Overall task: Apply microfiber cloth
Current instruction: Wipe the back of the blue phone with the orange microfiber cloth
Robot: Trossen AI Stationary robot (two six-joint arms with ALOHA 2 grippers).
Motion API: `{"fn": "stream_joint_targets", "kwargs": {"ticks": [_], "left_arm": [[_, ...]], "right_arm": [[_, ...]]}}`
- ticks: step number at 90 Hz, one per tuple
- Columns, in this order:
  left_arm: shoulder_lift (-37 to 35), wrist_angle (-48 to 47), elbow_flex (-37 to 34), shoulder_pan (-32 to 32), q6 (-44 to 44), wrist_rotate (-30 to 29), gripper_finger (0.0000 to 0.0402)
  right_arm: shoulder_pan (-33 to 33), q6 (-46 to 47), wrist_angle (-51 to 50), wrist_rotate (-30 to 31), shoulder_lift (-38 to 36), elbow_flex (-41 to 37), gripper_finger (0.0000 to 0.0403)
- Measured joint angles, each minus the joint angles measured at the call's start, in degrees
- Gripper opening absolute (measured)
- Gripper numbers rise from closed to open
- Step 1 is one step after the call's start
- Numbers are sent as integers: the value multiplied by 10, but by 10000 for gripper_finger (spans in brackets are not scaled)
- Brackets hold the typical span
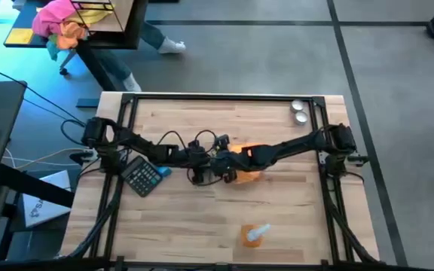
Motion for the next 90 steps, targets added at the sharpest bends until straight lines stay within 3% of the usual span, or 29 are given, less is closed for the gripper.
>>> {"fn": "stream_joint_targets", "kwargs": {"ticks": [27, 41, 51, 58, 66, 79, 90], "left_arm": [[-141, -194, -1, 0, -2, -92, 147], [-175, -236, -2, -9, -41, -105, 147], [-176, -237, -2, -20, -49, -110, 147], [-175, -230, -2, -24, -49, -112, 147], [-168, -210, -1, -23, -49, -111, 147], [-139, -151, 0, -26, -54, -92, 147], [-89, -106, -1, -34, -45, -84, 147]], "right_arm": [[-2, 49, -19, -15, 0, 0, 190], [-2, 110, -204, 13, -26, 11, 190], [-17, 235, -340, -70, -61, 25, 190], [-33, 290, -378, -143, -64, 11, 190], [-45, 320, -372, -170, -58, -25, 190], [-58, 362, -260, -217, -38, -103, 187], [-58, 382, -187, -215, -40, -130, 141]]}}
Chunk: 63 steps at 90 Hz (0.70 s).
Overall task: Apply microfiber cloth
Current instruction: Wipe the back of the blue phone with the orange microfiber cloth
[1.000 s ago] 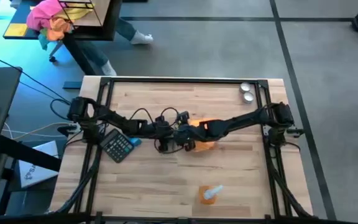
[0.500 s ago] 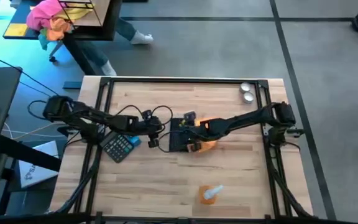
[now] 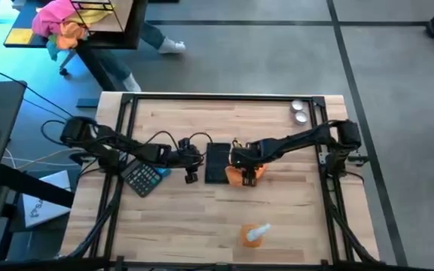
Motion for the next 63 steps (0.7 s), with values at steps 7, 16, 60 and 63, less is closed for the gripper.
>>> {"fn": "stream_joint_targets", "kwargs": {"ticks": [7, 16, 60, 63], "left_arm": [[37, 34, 0, -1, 11, 1, 147], [75, 66, 2, -1, 23, 0, 147], [86, 87, 1, 0, 31, -3, 147], [85, 87, 1, 0, 30, -11, 147]], "right_arm": [[0, 3, 12, 1, -1, -1, 85], [0, -19, 11, 1, -3, 22, 16], [24, -40, 194, 24, 82, 70, 0], [27, -35, 211, 23, 94, 70, 0]]}}
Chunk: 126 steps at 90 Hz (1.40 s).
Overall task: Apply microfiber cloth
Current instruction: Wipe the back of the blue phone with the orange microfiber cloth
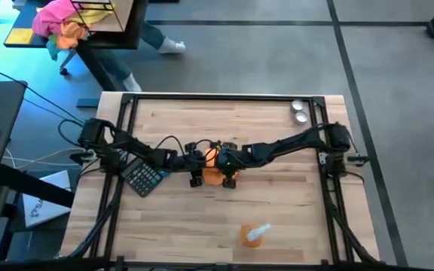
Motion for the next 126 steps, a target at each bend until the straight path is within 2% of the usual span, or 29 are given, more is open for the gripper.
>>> {"fn": "stream_joint_targets", "kwargs": {"ticks": [9, 17, 30, 35, 39, 51, 67, 78, 92, 107, 116, 126], "left_arm": [[-21, -25, -1, -5, -9, -35, 147], [-65, -54, -4, -8, 10, -76, 147], [-145, -58, -1, -6, 46, -196, 141], [-163, -45, -1, 3, 65, -212, 137], [-169, -24, -1, 15, 80, -199, 133], [-150, 47, 0, 46, 81, -98, 124], [-70, 56, 0, 56, 65, -59, 117], [-10, 45, 0, 55, 82, 7, 116], [36, 61, 4, 54, 90, 10, 105], [48, 67, 5, 55, 82, 12, 88], [50, 69, 5, 56, 80, 10, 81], [50, 69, 4, 57, 90, 27, 75]], "right_arm": [[14, 5, 32, 4, 22, 2, 0], [29, 7, 33, 33, 26, 3, 0], [48, 7, 33, 52, 26, 2, 0], [55, 7, 35, 55, 26, 1, 0], [61, -3, 40, 61, 27, 1, 0], [77, -32, 66, 78, 29, -1, 0], [87, -20, 81, 78, 30, -1, 0], [95, -4, 82, 80, 30, -1, 0], [102, 23, 83, 78, 30, -1, 0], [102, 57, 55, 84, 27, 0, 0], [99, 57, -19, 136, 16, 1, 0], [82, 104, -110, 216, 4, 1, 0]]}}
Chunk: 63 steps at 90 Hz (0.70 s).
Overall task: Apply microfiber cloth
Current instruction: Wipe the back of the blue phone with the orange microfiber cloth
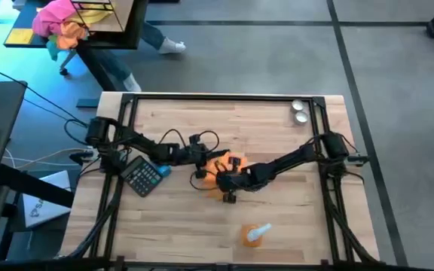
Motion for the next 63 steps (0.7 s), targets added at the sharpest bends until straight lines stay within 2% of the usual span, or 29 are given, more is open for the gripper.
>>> {"fn": "stream_joint_targets", "kwargs": {"ticks": [8, 19, 29, 37, 45, 53, 63], "left_arm": [[0, 4, -1, 1, 1, 10, 69], [0, 9, -2, 0, -7, 10, 61], [0, 9, -2, 0, -10, 11, 54], [0, 9, -2, 0, -14, 12, 50], [0, 9, -2, 0, -18, 12, 47], [0, 8, -2, 0, -18, 13, 44], [0, 4, -2, -1, -15, 14, 40]], "right_arm": [[-8, 52, -44, 50, -2, -1, 0], [-8, 70, -18, 60, 0, -3, 0], [0, 25, 73, 46, 6, -4, 0], [7, -16, 154, 17, 6, -4, 0], [10, -35, 191, -23, 6, -3, 0], [15, -33, 166, -14, 6, -3, 0], [24, 34, 50, 67, 1, -3, 0]]}}
